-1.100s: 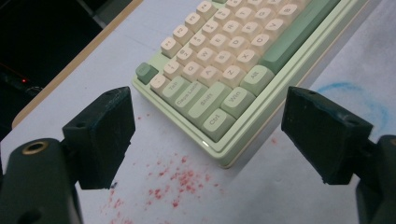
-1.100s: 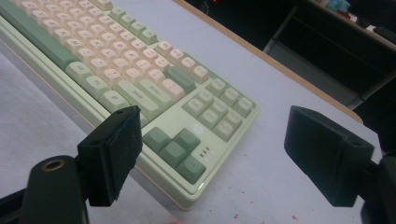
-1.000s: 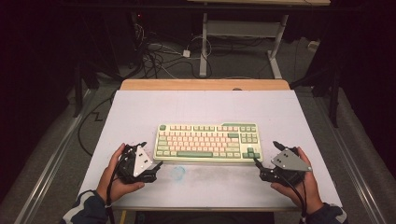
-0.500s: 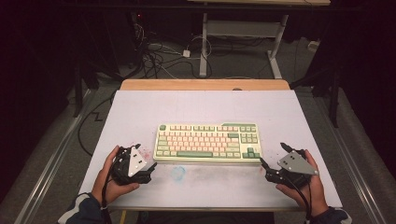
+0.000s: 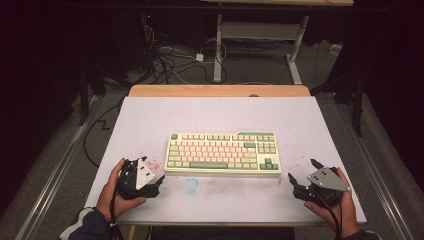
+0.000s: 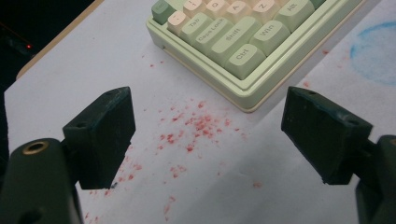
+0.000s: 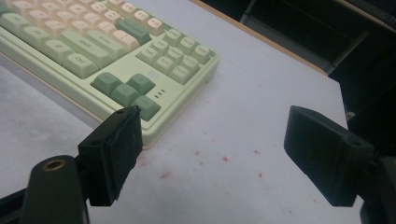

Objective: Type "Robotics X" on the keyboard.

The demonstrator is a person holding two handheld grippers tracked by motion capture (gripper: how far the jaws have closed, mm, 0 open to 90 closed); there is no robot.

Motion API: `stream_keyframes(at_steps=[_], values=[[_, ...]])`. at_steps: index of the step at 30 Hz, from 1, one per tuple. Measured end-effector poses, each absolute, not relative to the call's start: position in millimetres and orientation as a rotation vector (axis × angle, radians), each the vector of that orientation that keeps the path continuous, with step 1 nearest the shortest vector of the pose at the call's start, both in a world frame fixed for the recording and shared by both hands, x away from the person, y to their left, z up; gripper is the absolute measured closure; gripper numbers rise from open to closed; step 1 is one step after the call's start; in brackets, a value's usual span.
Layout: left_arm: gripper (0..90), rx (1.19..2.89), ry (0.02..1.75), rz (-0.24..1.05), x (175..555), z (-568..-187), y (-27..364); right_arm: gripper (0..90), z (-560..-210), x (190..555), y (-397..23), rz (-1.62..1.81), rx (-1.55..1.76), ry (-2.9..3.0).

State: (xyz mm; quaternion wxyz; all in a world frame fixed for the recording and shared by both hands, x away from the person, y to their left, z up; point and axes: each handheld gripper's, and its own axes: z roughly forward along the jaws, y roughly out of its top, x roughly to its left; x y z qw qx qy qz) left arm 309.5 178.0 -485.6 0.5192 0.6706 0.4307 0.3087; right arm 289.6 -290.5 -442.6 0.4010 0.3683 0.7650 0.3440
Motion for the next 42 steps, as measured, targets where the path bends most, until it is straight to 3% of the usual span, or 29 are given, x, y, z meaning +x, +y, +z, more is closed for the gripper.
stream_keyframes(at_steps=[8,42], values=[[16.8,1.615,1.077,0.662,309,-493,182,19.1,-456,286,-303,0.886,0.989,1.935],[16.7,1.637,1.072,0.654,305,-497,180,17.1,-460,284,-297,0.880,0.955,1.967]])
